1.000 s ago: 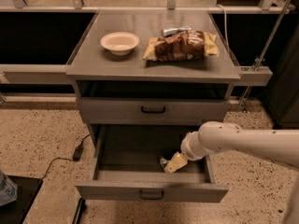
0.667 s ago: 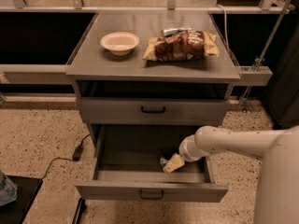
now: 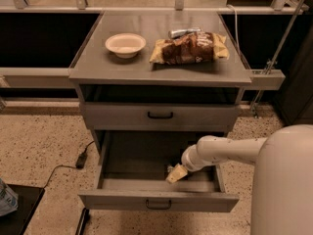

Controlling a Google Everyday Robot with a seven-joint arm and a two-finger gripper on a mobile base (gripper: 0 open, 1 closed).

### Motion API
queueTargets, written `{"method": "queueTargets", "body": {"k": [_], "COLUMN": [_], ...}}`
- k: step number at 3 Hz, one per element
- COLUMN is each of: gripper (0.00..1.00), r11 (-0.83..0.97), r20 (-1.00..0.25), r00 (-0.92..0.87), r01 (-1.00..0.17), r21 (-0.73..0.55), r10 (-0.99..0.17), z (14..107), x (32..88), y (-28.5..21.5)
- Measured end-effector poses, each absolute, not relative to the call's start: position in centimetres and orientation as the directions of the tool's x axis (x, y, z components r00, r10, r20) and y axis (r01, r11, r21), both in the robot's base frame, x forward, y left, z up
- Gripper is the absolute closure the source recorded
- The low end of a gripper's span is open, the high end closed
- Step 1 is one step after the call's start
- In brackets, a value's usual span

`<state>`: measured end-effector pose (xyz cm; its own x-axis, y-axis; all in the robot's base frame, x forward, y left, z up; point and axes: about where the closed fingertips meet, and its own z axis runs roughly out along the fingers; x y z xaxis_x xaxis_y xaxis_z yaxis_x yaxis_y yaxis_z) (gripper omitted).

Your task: Pick green can from middle drawer and place on counter

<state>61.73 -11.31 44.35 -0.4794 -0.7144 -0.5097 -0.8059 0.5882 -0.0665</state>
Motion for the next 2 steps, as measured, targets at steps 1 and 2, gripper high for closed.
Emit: {"method": "queueTargets", "body": {"k": [1, 2], "gripper": [0.0, 0.0], "r11": [0.596, 0.626], "r20": [-0.524, -0.57], "r00": [-0.483, -0.499], "r01": [-0.801, -0.779], "r21": [-0.058, -0.034], "r10": [-0.701, -0.653], "z": [41.8, 36.7], "x": [62.7, 64.7], "y": [-11.1, -9.3]}}
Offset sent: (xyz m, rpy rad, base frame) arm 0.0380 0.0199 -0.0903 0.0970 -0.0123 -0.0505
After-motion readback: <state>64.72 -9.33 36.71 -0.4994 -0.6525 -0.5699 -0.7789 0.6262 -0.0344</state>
